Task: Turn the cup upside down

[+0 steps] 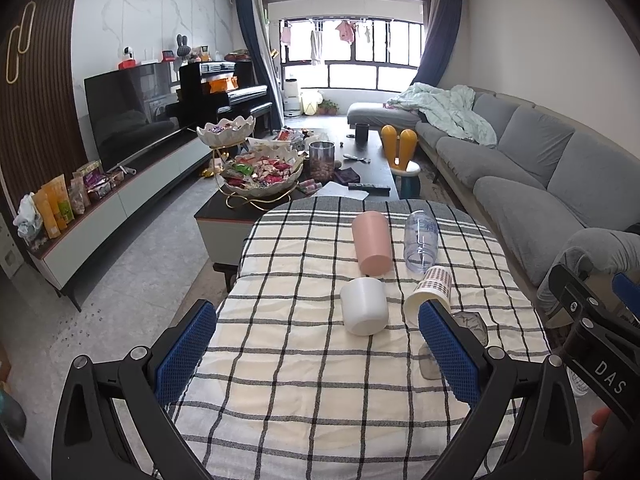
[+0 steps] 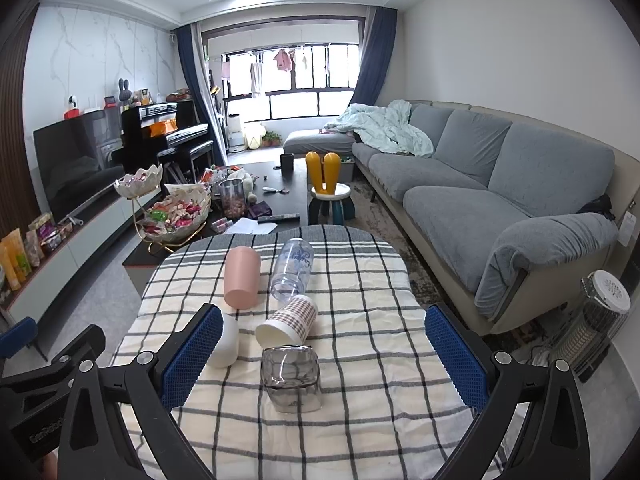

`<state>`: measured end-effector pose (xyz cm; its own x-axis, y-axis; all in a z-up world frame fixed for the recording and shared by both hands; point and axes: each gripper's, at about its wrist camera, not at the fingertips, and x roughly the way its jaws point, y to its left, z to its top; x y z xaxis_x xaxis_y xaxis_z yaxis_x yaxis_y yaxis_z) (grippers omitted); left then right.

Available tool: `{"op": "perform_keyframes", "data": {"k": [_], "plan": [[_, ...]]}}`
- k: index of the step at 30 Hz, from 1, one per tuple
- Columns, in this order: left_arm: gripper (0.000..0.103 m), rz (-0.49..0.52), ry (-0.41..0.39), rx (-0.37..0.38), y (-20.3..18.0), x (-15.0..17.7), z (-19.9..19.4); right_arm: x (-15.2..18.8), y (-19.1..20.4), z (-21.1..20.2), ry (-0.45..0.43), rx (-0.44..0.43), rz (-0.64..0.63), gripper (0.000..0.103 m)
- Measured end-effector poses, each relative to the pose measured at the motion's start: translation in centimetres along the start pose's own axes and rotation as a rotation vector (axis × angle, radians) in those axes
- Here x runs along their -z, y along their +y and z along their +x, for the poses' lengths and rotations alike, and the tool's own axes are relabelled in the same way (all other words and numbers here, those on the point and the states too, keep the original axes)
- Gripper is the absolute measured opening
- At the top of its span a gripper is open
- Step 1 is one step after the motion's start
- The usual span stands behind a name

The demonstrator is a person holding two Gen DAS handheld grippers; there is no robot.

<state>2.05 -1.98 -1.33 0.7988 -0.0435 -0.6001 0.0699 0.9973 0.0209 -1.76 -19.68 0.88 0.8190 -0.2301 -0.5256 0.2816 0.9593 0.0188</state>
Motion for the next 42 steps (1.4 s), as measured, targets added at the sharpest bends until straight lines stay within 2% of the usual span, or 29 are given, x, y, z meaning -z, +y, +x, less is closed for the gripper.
{"op": "perform_keyframes", "data": {"k": [21, 42], "plan": [[0.103, 0.004, 0.003, 0.025, 0.03, 0.03, 0.10, 0.04, 0.05, 0.09, 0.004, 0.000, 0.001, 0.102], [0.103, -0.014, 0.017, 0.018, 0.49, 0.04, 0.49, 0.26, 0.12, 0.33, 0.010, 0.000, 0.003, 0.102]]}}
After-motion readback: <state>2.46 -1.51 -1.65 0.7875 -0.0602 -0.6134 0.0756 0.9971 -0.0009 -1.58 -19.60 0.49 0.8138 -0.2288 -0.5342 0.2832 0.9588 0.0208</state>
